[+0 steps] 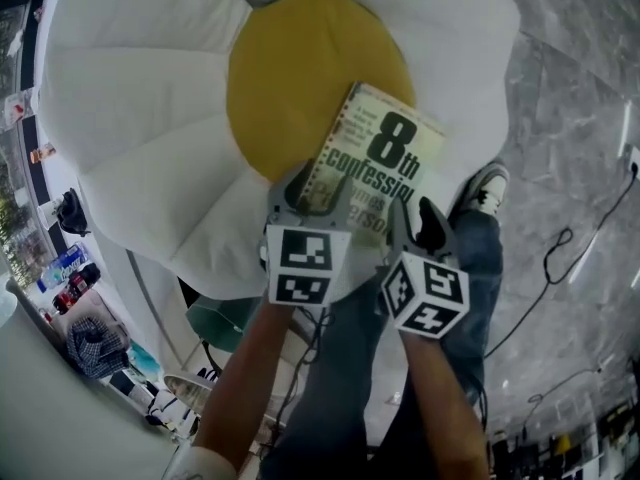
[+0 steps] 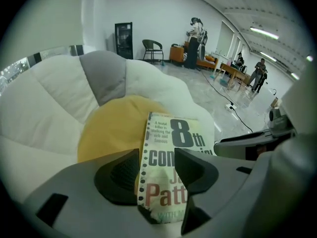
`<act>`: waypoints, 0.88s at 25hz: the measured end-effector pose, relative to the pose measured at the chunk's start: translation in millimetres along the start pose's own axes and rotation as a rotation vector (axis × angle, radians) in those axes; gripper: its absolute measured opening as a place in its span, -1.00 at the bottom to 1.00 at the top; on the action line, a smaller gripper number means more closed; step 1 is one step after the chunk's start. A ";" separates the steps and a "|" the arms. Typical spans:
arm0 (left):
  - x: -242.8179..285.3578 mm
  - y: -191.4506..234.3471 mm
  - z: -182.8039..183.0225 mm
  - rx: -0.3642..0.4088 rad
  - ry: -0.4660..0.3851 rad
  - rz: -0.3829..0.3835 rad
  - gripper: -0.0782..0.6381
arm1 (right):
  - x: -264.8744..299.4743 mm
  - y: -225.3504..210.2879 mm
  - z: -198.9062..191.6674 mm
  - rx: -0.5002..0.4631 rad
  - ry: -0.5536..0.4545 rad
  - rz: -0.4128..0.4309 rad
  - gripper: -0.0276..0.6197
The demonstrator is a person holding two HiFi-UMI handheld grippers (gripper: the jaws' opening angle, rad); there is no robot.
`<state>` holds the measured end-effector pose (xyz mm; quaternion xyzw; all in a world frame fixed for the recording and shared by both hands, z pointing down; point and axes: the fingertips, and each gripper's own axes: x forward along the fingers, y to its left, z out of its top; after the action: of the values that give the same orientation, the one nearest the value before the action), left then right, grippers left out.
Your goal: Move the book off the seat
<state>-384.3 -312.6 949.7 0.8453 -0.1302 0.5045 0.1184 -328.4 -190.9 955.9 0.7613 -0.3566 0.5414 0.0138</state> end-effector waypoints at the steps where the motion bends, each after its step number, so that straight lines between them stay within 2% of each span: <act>1: 5.1 0.5 -3.1 -0.002 0.013 -0.011 -0.19 | 3.4 -2.8 -3.3 0.017 0.006 -0.002 -0.42; 6: 25.8 5.7 -14.8 0.021 0.061 -0.043 -0.13 | 20.5 -9.6 -16.2 0.077 0.031 0.006 -0.39; 10: 38.6 6.0 -19.7 0.007 0.086 -0.079 -0.11 | 35.3 -10.2 -23.6 0.135 0.062 0.054 -0.39; 15: 44.1 4.2 -20.2 0.025 0.099 -0.120 -0.11 | 40.5 -8.8 -25.0 0.168 0.048 0.081 -0.39; 22: 43.2 2.0 -19.9 0.037 0.099 -0.100 -0.14 | 40.0 -9.6 -24.9 0.165 0.057 0.071 -0.40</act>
<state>-381.6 -312.2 997.2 0.8269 -0.0726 0.5413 0.1340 -337.0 -194.7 1003.1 0.7311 -0.3369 0.5904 -0.0580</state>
